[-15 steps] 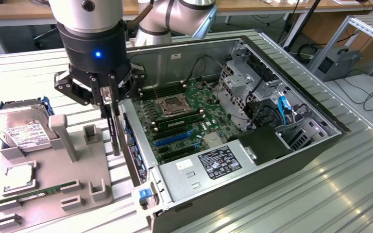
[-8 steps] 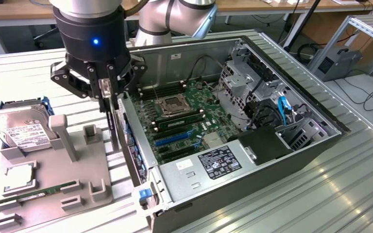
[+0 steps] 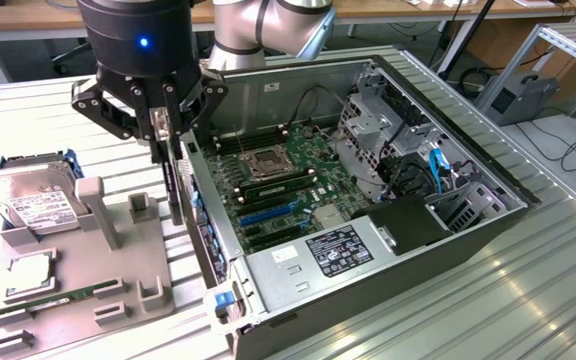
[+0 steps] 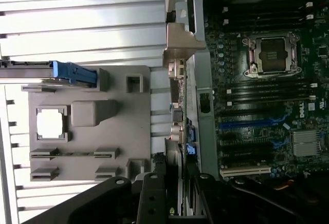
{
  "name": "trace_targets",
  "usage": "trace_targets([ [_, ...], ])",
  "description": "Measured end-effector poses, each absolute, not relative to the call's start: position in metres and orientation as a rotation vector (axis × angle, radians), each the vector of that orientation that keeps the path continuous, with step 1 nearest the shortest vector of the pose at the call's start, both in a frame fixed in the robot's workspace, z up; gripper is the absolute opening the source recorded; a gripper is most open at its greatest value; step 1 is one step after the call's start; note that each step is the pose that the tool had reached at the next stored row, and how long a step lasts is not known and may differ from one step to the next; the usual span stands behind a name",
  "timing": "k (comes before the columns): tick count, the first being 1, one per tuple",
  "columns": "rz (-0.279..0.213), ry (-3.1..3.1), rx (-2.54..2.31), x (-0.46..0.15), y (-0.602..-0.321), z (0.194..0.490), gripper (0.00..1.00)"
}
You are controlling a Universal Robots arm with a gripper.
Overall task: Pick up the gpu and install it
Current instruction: 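Pick up the gpu and move the gpu toward the slot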
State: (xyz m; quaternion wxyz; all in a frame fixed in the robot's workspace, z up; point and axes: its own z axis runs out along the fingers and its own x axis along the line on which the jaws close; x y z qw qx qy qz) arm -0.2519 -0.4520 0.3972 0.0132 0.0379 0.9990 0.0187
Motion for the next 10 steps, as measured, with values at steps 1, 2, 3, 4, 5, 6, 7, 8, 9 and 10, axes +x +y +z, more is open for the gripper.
trace_targets([
  [1, 0.058, 3.112, 0.118, -0.252, -0.452, 0.4, 0.26],
  [2, 0.058, 3.112, 0.118, -0.252, -0.452, 0.403, 0.26],
  [3, 0.058, 3.112, 0.118, -0.252, -0.452, 0.405, 0.26],
  [4, 0.058, 3.112, 0.118, -0.252, -0.452, 0.408, 0.26],
  [5, 0.058, 3.112, 0.118, -0.252, -0.452, 0.411, 0.26],
  [6, 0.059, 3.112, 0.118, -0.252, -0.452, 0.413, 0.26],
  [7, 0.059, 3.112, 0.118, -0.252, -0.452, 0.415, 0.26],
  [8, 0.059, 3.112, 0.118, -0.252, -0.452, 0.417, 0.26],
  [9, 0.059, 3.112, 0.118, -0.252, -0.452, 0.418, 0.26],
  [10, 0.059, 3.112, 0.118, -0.252, -0.452, 0.419, 0.26],
])
